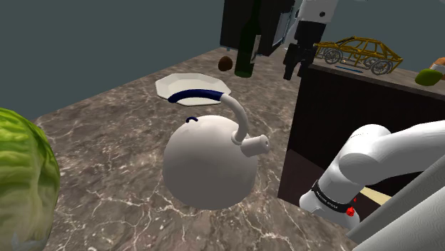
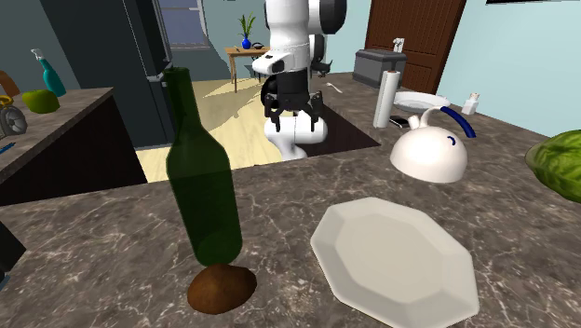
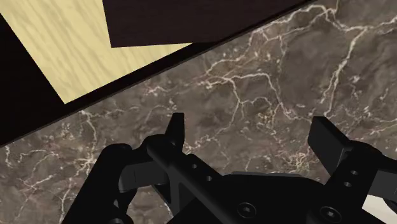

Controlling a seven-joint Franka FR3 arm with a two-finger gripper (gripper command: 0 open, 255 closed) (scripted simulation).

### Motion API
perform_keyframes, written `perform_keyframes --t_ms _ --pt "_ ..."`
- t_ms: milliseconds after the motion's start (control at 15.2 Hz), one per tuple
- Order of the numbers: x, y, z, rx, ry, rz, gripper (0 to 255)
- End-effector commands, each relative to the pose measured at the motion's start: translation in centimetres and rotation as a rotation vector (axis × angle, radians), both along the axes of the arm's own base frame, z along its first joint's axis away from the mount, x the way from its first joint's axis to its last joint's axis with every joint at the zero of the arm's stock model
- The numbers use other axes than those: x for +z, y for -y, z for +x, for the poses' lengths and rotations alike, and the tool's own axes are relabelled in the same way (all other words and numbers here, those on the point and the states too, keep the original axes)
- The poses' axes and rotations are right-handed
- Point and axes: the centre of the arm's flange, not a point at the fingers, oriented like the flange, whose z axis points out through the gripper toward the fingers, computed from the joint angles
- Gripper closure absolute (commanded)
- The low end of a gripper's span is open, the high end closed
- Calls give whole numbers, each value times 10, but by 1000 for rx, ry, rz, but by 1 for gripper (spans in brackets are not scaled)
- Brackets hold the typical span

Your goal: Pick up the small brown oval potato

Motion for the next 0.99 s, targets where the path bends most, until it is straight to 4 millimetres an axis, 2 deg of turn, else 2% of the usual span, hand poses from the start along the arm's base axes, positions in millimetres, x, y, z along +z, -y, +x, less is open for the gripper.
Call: perform_keyframes --t_ms 0,462,924 --pt "0 0 0 0 0 0 0" --pt "-20 -33 78 -238 52 -71 0" --pt "-37 -44 161 -477 103 -142 0"
